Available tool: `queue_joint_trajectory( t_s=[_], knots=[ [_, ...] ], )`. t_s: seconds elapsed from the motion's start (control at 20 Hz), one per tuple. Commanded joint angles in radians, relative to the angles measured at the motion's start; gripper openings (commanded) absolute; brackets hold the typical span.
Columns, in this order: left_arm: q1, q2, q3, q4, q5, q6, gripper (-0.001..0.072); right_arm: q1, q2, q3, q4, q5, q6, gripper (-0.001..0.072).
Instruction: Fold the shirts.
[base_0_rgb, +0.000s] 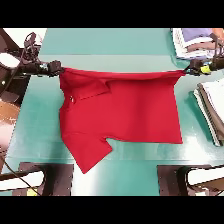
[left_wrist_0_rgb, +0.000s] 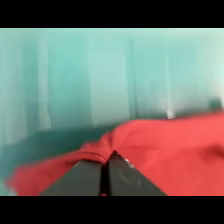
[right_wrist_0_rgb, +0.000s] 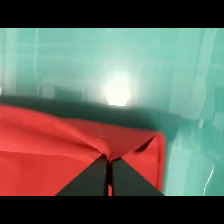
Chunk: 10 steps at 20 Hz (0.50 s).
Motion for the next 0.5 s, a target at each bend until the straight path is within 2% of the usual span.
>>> queue_joint_trajectory(
  t_s=[0.0,0.2,0.35,0.45],
  knots=[
    [0.001,-0.044,-0.003,-0.006,0.209,0.031,0.0024,0.003,-0.087,0.096,-0.006,-0.086,0.0,0.0013],
    [0.001,-0.043,0.001,-0.005,0.17,0.144,0.0025,0.003,-0.09,0.124,-0.009,-0.06,0.0,0.0013],
    [0.001,-0.043,0.0,0.006,0.004,0.238,0.0024,0.007,-0.072,0.045,-0.02,0.004,-0.001,0.0012],
    [0.001,-0.043,-0.014,0.037,-0.059,0.259,0.0024,0.024,-0.036,-0.066,-0.089,-0.009,0.0,0.0012]
  ],
)
